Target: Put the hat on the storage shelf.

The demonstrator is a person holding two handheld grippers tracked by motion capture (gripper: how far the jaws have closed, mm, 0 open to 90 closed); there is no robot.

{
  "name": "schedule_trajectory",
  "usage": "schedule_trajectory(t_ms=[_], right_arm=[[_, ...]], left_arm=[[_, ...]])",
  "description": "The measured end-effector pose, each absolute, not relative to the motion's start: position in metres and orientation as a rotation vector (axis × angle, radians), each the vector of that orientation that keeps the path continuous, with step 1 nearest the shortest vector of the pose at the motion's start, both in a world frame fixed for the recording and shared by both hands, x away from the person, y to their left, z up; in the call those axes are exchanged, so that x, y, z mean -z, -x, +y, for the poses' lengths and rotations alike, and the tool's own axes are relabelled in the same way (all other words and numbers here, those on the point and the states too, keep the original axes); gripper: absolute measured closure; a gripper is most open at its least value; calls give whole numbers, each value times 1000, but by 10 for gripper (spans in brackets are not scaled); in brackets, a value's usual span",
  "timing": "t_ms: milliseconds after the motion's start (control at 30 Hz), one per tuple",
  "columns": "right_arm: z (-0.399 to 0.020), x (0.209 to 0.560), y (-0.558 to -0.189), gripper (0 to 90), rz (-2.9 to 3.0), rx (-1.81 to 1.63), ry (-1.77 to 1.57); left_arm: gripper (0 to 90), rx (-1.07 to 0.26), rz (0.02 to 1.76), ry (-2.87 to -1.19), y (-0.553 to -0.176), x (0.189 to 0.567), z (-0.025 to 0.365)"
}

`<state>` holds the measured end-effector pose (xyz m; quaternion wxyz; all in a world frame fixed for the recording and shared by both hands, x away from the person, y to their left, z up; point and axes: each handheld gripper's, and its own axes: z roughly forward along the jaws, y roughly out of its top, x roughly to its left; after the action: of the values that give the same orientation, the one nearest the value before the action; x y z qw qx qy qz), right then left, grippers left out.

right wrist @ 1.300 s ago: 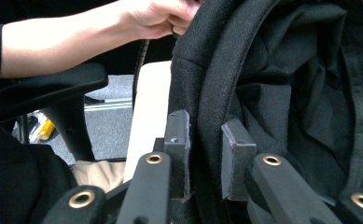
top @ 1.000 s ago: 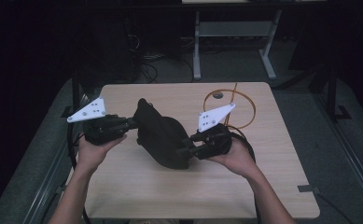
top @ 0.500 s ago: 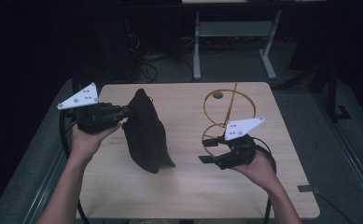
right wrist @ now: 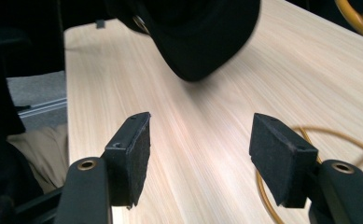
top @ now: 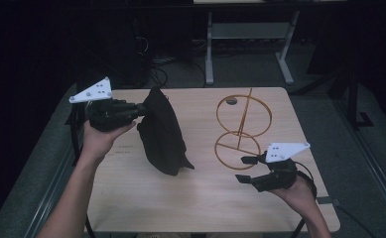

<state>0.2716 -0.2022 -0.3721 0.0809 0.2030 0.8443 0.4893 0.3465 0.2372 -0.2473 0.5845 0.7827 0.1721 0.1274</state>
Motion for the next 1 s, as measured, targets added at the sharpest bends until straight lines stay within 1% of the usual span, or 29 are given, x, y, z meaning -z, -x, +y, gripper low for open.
schedule_trajectory(t_ms=[267, 433, 667, 1000], right_arm=[[-229, 394, -267, 361, 2484, -1379, -716], [-247, 403, -270, 331, 2454, -1361, -800], [-266, 409, -269, 335, 2402, -1351, -882], [-279, 413, -269, 324, 2363, -1354, -928]], left_arm=[[857, -277, 381, -1824, -358, 238, 227], [857, -280, 355, -1834, -364, 227, 216], [857, -265, 331, -1831, -373, 213, 200], [857, -250, 288, -1833, -387, 194, 175]])
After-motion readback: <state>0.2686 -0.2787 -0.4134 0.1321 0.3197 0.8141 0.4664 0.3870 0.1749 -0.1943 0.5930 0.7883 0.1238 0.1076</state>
